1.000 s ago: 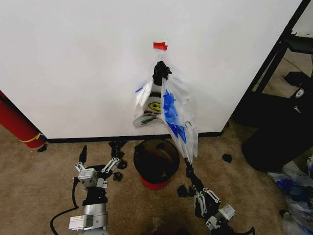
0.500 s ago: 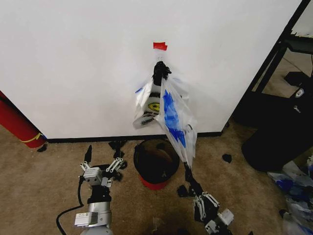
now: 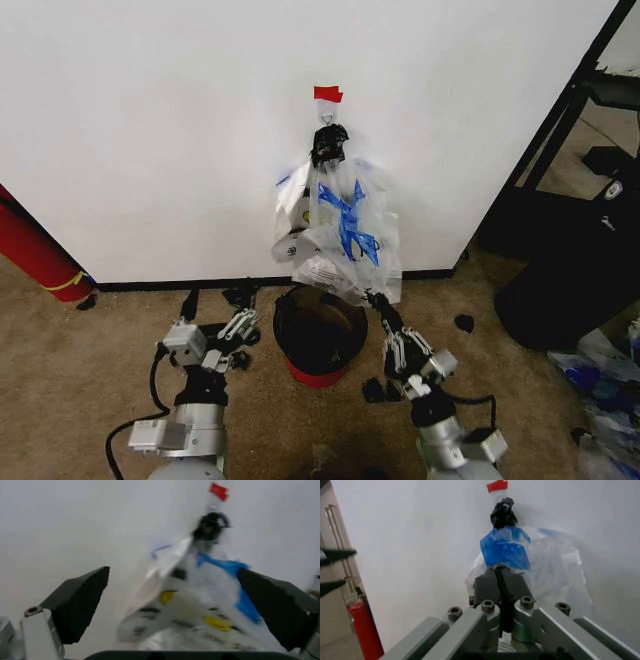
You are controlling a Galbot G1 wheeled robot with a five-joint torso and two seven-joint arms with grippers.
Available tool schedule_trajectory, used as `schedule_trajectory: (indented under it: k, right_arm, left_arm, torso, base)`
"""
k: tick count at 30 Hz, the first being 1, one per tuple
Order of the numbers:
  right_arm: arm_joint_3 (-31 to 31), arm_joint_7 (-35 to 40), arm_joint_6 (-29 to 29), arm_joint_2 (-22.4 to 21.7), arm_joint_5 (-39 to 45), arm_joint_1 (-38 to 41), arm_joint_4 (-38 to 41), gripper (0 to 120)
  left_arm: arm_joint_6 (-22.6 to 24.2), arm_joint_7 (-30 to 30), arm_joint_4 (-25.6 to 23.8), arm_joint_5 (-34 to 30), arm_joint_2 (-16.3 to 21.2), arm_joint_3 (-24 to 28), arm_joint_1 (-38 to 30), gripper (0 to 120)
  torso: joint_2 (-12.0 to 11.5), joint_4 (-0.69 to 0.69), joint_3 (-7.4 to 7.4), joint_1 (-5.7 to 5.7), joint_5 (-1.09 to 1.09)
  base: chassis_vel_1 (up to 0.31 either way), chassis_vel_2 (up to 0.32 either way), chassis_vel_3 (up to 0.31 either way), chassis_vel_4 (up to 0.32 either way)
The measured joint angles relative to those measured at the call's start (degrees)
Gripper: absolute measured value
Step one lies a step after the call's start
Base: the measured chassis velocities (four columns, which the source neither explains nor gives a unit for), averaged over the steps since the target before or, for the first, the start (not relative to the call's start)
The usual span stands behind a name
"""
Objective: Pick up the garbage bag from the wall and place it over the trash bin.
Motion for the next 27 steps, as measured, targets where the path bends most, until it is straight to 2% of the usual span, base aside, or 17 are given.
schedule_trajectory:
  k: [1, 2, 3, 5, 7, 8, 9, 10, 13, 17, 18, 27]
  right_arm:
    - [0.0, 0.0, 0.0, 0.0, 0.0, 0.0, 0.0, 0]
    - [-0.1, 0.3, -0.5, 0.2, -0.3, 0.6, -0.2, 0]
    - [-0.1, 0.4, -0.6, 0.3, -0.5, 0.9, -0.3, 0]
    - [-0.2, 0.7, -1.1, 0.8, -1.3, 1.7, -0.8, 0]
    - [-0.2, 0.8, -1.2, 1.1, -1.6, 1.9, -1.0, 0]
    - [0.0, 0.8, -1.3, 1.2, -1.8, 1.9, -1.0, 0]
    - [0.1, 0.8, -1.3, 1.3, -1.9, 1.8, -1.0, 0]
    - [0.1, 0.8, -1.3, 1.3, -1.9, 1.8, -1.0, 0]
    - [0.7, 0.8, -1.3, 1.3, -1.9, 1.2, -0.9, 0]
    - [1.1, 0.6, -1.1, 1.3, -2.0, 0.6, -0.4, 0]
    - [1.1, 0.6, -1.1, 1.3, -2.0, 0.6, -0.4, 0]
    - [1.6, 0.2, -0.8, 1.6, -2.0, -0.5, 0.4, 0]
  left_arm:
    - [0.0, 0.0, 0.0, 0.0, 0.0, 0.0, 0.0, 100]
    - [1.6, 0.0, -0.6, -3.0, 3.0, 0.6, -2.6, 100]
    - [2.2, 0.0, -0.8, -4.1, 4.1, 0.8, -3.7, 100]
    - [5.9, -0.3, -1.7, -11.6, 10.2, 2.3, -10.4, 100]
    - [8.3, -0.6, -1.9, -16.4, 13.2, 3.3, -14.6, 100]
    - [10.9, -0.7, -1.9, -21.6, 16.0, 5.0, -19.4, 100]
    - [12.2, -0.7, -1.6, -24.3, 17.5, 6.6, -22.6, 100]
    - [12.2, -0.7, -1.6, -24.3, 17.5, 6.6, -22.6, 100]
    - [14.7, 0.0, 0.8, -28.6, 21.0, 12.6, -32.0, 100]
    - [14.0, 1.8, 4.3, -28.2, 23.0, 19.0, -39.2, 100]
    - [14.0, 1.8, 4.3, -28.2, 23.0, 19.0, -39.2, 100]
    - [13.6, 2.6, 12.6, -27.7, 21.7, 30.9, -51.2, 100]
  torso:
    - [0.0, 0.00, 0.00, 0.00, 0.00]
    - [0.0, -0.01, 0.00, 0.00, -0.01]
    - [0.0, -0.01, 0.00, 0.00, -0.02]
    - [0.0, -0.02, 0.00, 0.00, -0.01]
    - [0.0, -0.03, 0.00, 0.00, -0.01]
    - [0.0, -0.02, 0.00, 0.00, -0.01]
    - [0.0, -0.02, 0.00, 0.00, -0.01]
    - [0.0, -0.02, 0.00, 0.00, -0.01]
    - [0.0, -0.03, 0.00, 0.00, -0.01]
    - [0.0, -0.01, 0.00, 0.00, 0.00]
    - [0.0, -0.01, 0.00, 0.00, 0.00]
    - [0.0, -0.01, 0.00, 0.00, 0.01]
  base:
    - [0.000, 0.000, 0.000, 0.000]
    - [0.000, 0.000, 0.000, 0.000]
    - [0.000, 0.000, 0.000, 0.000]
    - [0.000, 0.000, 0.000, 0.000]
    - [0.000, 0.000, 0.000, 0.000]
    - [0.000, 0.000, 0.000, 0.000]
    - [0.000, 0.000, 0.000, 0.000]
    - [0.000, 0.000, 0.000, 0.000]
    - [0.000, 0.000, 0.000, 0.000]
    - [0.000, 0.000, 0.000, 0.000]
    - [0.000, 0.000, 0.000, 0.000]
    - [0.000, 0.000, 0.000, 0.000]
